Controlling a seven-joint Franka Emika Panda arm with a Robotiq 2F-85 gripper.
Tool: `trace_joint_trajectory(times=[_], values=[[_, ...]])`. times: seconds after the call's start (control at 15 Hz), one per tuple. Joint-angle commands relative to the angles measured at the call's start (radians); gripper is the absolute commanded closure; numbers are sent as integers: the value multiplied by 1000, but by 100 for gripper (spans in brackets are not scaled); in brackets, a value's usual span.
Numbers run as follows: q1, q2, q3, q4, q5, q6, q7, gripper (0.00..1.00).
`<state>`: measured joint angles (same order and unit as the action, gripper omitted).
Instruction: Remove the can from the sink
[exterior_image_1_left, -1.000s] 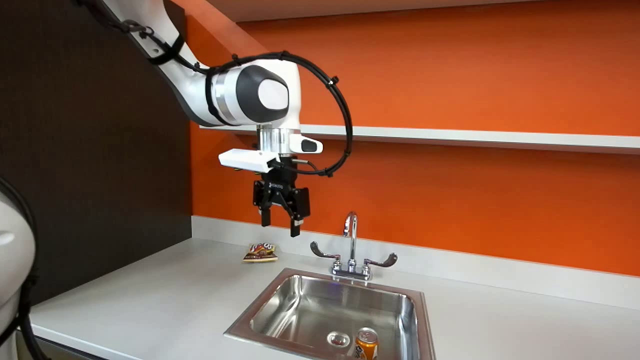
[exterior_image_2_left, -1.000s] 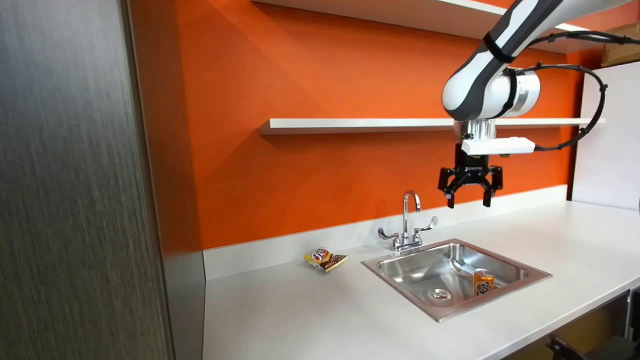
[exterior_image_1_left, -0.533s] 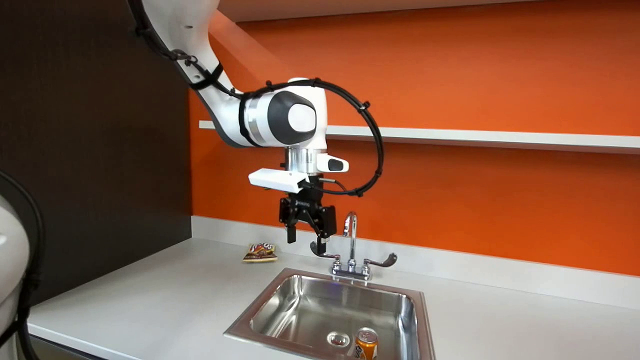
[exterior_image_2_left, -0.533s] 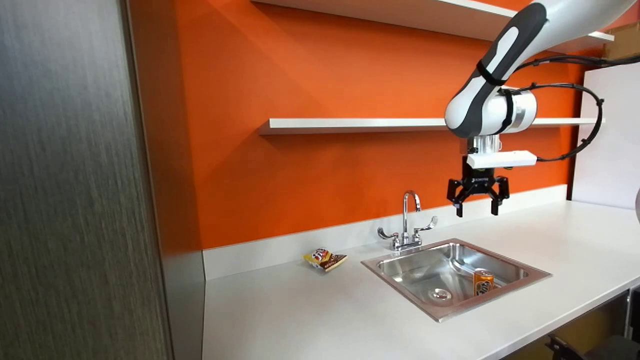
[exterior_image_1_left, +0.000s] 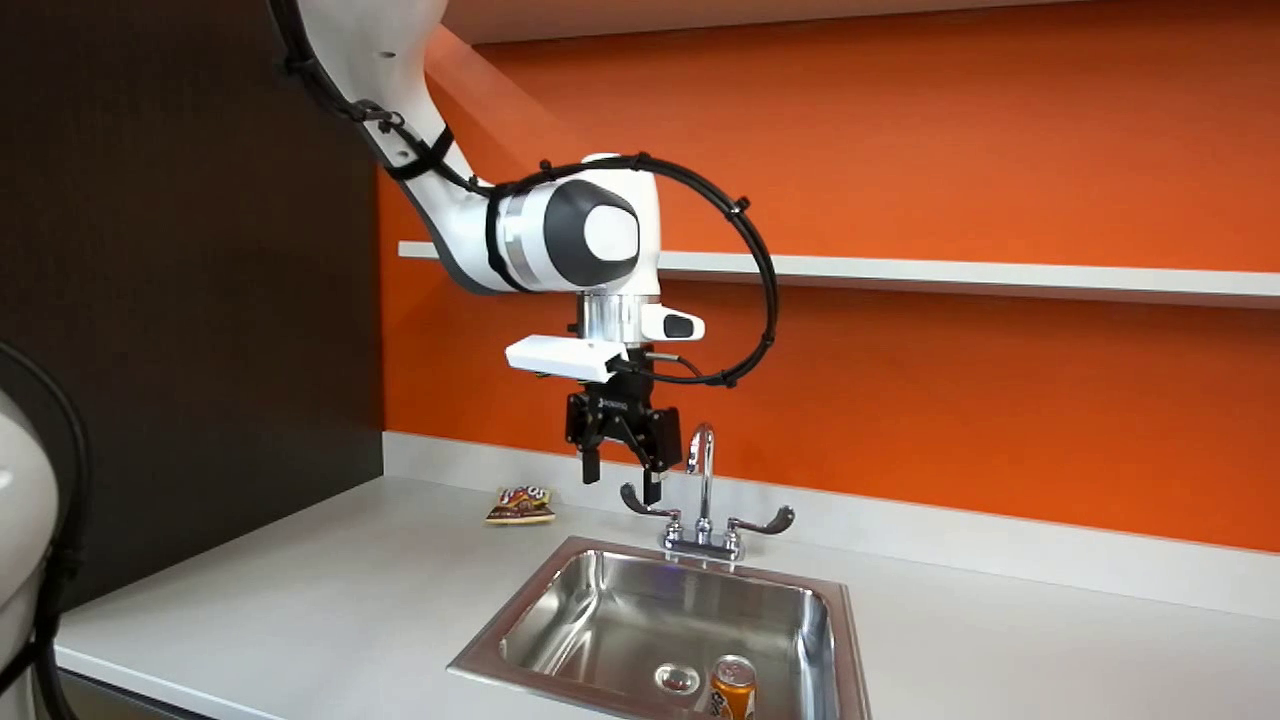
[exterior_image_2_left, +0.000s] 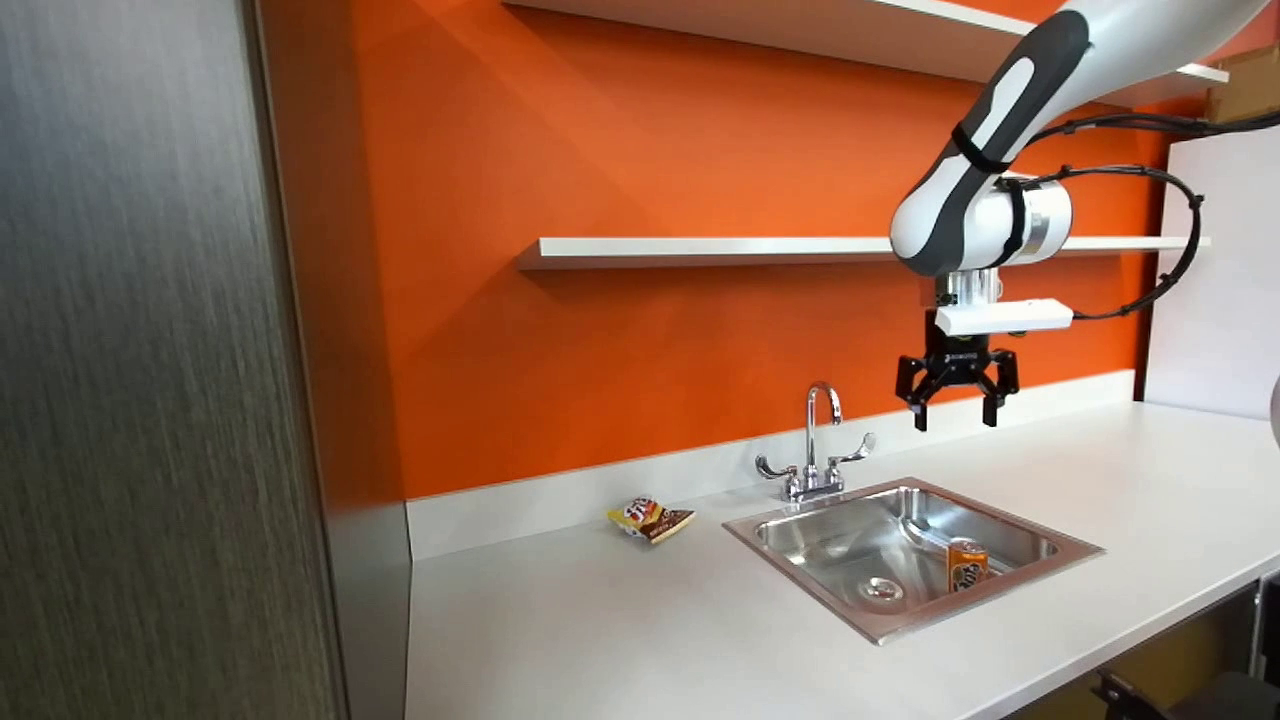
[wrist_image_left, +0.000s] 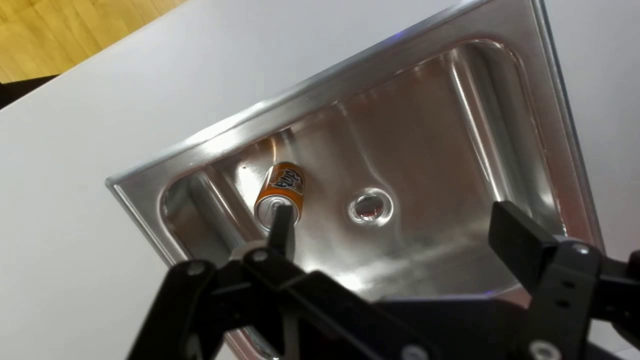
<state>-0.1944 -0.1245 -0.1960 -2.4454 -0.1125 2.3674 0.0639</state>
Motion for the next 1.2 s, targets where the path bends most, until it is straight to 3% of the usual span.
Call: trace_joint_trajectory(times=[0.0, 0.47, 1.13], values=[[-4, 0, 4, 1, 1, -2, -1, 0], [-19, 73, -13, 29, -7, 53, 4, 0], [-76, 324, -83, 149, 58, 142, -76, 0]])
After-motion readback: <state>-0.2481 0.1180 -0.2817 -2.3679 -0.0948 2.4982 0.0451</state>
